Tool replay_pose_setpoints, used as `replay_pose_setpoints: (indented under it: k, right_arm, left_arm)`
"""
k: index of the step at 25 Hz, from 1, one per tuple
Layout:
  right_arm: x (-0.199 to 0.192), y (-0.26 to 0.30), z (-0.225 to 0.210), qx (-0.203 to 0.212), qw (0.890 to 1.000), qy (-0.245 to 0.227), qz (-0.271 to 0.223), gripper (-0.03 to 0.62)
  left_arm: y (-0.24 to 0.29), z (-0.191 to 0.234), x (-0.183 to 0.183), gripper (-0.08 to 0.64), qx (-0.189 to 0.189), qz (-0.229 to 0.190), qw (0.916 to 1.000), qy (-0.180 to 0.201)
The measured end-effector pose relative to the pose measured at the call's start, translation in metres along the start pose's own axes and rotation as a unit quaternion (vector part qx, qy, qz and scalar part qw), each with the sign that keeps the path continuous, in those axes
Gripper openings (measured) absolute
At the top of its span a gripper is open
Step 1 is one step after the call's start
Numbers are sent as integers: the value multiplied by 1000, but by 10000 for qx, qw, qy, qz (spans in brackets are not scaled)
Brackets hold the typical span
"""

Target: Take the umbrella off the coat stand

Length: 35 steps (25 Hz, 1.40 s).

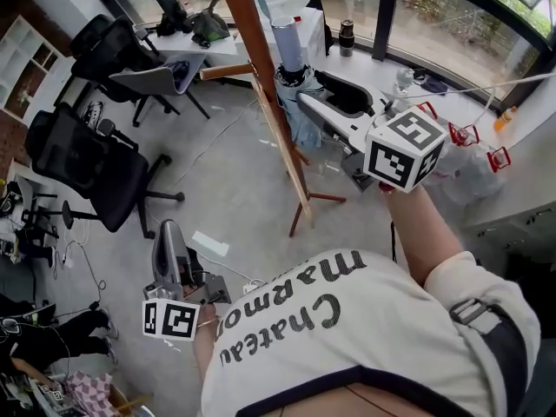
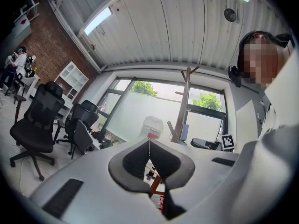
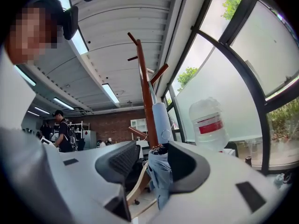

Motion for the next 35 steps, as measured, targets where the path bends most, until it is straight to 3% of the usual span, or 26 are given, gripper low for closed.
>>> replay_pose_setpoints:
  k: [6, 12, 19, 24, 27, 35]
  right_arm:
    - [6, 17, -3, -179, 9997, -163, 56, 212]
    - [10, 28, -11, -357, 9993, 99, 8, 212]
    - [24, 47, -15, -736, 9962, -455, 41, 212]
    - [22, 58, -21, -505, 9981, -338, 63, 210]
    - [20, 56, -24, -357, 9989, -287, -25, 176]
    - [21, 52, -21, -405, 9979, -503, -4, 161]
  left_arm:
    - [-8, 9, 0, 23, 181, -6, 9998, -71]
    - [-16, 13, 1, 23, 345, -22, 9994, -75]
    - [-15, 13, 6, 23, 436, -57, 9990, -38]
    - [-8, 11, 3, 23, 432, -90, 9990, -82]
    - [-4, 8, -1, 24, 452, -47, 9989, -95]
    - [-5, 5, -1, 23, 624, -60, 9979, -143]
Point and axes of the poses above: the fingertips, and each gripper's own axes: y forward along the fingers, z to its left, x out of its top, the point moved 8 cm from there along -y, backward along the fingers, and after that the axes turned 15 degrees about z, right-handed, at the moved point
